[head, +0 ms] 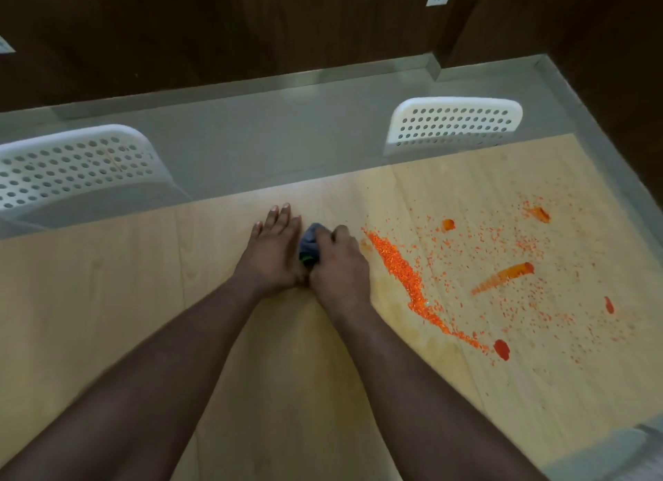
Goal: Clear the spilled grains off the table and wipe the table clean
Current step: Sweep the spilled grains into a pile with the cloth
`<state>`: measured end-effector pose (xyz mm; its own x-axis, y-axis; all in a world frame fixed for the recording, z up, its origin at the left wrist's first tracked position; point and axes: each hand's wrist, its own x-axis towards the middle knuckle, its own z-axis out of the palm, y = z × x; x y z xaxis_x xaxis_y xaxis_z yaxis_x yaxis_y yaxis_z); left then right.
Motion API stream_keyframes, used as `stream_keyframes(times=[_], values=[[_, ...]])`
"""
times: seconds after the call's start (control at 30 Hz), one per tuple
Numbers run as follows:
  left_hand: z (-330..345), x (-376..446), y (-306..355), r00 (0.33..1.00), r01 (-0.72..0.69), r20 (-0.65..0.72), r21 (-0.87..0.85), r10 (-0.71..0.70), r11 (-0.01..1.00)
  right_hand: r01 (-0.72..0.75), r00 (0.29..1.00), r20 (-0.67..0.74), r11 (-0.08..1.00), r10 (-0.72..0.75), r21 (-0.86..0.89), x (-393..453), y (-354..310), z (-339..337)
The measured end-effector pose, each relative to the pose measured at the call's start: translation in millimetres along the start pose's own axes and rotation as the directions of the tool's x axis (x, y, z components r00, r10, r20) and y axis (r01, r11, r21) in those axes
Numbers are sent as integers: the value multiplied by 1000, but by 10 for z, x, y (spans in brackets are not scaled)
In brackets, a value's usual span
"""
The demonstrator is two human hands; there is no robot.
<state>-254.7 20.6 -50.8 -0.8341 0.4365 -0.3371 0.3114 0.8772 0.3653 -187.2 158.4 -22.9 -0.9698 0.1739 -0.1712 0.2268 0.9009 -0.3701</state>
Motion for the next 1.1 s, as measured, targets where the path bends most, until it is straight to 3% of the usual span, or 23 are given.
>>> stream_keyframes(times=[0.13, 0.27, 0.47, 0.57, 0.73, 0.83, 0.97, 1.1], values=[[-1, 135, 41, 1000, 22, 11, -16, -22, 1000, 41, 999, 27, 999, -40, -29, 259, 35, -12], [24, 150, 21, 997, 57, 45, -14, -56, 998, -145, 986, -84, 989, 144, -10, 378, 359, -86], [-19, 159, 82, 997, 66, 49, 6, -66, 998, -399, 903, -163, 917, 397, 23, 269, 649, -224], [-116, 254, 169, 995, 87, 44, -14, -86, 996, -362, 915, -173, 931, 364, 48, 166, 534, -236], [-207, 547, 327, 998, 62, 2, -32, -62, 998, -133, 982, -129, 989, 140, 63, 460, 171, -147], [-128, 611, 358, 996, 89, 9, -59, -89, 994, -74, 992, -101, 997, 76, 23, 760, 127, -118], [-108, 667, 343, 991, 122, 49, -9, -121, 992, -83, 990, -113, 997, 83, 4, 1037, 260, -175], [-133, 726, 418, 982, 157, 99, 52, -162, 986, -213, 962, -157, 974, 222, 78, 1123, 452, -258]])
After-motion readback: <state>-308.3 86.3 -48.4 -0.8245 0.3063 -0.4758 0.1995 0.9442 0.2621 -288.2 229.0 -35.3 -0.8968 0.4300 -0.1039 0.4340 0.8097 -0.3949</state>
